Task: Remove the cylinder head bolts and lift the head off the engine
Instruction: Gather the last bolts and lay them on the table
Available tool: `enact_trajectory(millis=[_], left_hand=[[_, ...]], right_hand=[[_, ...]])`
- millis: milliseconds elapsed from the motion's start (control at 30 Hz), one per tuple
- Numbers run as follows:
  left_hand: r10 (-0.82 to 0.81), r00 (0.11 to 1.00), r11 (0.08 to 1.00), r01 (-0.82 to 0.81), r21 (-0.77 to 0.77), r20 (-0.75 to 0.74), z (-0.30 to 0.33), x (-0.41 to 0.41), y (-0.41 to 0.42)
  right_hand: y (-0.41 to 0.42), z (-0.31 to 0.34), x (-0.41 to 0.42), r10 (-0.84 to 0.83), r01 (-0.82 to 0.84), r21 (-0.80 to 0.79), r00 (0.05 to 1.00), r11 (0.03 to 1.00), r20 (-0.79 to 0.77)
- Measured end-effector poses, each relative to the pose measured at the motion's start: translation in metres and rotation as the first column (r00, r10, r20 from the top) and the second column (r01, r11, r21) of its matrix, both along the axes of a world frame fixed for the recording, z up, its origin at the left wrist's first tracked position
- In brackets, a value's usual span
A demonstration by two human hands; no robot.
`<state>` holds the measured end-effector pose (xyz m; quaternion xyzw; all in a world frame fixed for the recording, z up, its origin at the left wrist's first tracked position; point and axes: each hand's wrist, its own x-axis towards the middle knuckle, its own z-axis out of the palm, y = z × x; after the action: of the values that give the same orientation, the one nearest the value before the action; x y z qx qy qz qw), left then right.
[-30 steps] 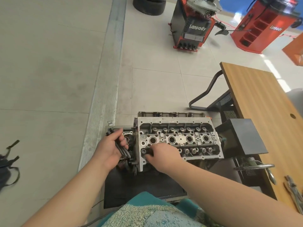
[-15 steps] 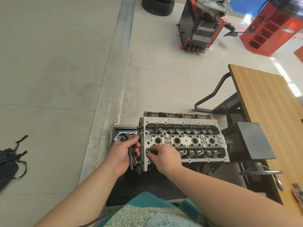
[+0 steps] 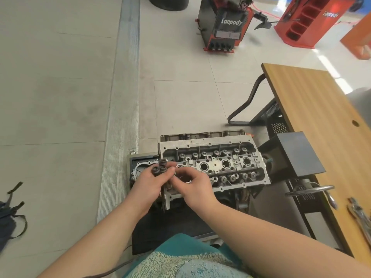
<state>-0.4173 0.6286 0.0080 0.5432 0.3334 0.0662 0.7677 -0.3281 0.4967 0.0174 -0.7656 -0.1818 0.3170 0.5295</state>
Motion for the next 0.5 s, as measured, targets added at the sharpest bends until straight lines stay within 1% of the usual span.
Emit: enact_trajectory(millis=[67, 133, 167, 267, 333, 367, 400, 467, 500], left_hand=[[-0.006, 0.999, 0.999, 0.008, -0.041, 0.042, 0.009, 0.008, -0.006], [0.019, 0.997, 0.984, -0.005, -0.179, 0.079, 0.019, 0.02, -0.012], [0.044, 0.994, 0.962, -0.016, -0.271, 0.096, 0.024, 0.028, -0.015], [0.126, 0.987, 0.868, -0.06, -0.493, 0.102, 0.039, 0.053, -0.03], [0.145, 0.981, 0.816, -0.046, -0.577, 0.127, 0.049, 0.07, -0.044], [0.143, 0.979, 0.811, -0.03, -0.585, 0.147, 0.053, 0.08, -0.053], [0.139, 0.976, 0.821, -0.02, -0.571, 0.165, 0.057, 0.09, -0.064], [0.122, 0.972, 0.86, -0.004, -0.51, 0.199, 0.066, 0.109, -0.089], [0.094, 0.973, 0.883, 0.016, -0.47, 0.209, 0.07, 0.119, -0.105]], right_hand=[[0.001, 0.014, 0.007, -0.054, 0.056, 0.063, 0.998, 0.996, -0.021], [0.001, 0.028, 0.016, -0.087, 0.092, 0.101, 0.995, 0.991, -0.055], [-0.001, 0.033, 0.021, -0.1, 0.103, 0.093, 0.994, 0.99, -0.037], [-0.015, 0.042, 0.04, -0.114, 0.118, -0.022, 0.983, 0.993, 0.144], [-0.035, 0.048, 0.05, -0.11, 0.113, -0.005, 0.976, 0.994, 0.186], [-0.048, 0.051, 0.054, -0.113, 0.115, 0.001, 0.978, 0.993, 0.178], [-0.063, 0.052, 0.057, -0.125, 0.126, 0.001, 0.983, 0.992, 0.134], [-0.092, 0.052, 0.059, -0.183, 0.183, -0.005, 0.982, 0.983, -0.046], [-0.107, 0.052, 0.06, -0.217, 0.219, 0.002, 0.966, 0.976, -0.14]])
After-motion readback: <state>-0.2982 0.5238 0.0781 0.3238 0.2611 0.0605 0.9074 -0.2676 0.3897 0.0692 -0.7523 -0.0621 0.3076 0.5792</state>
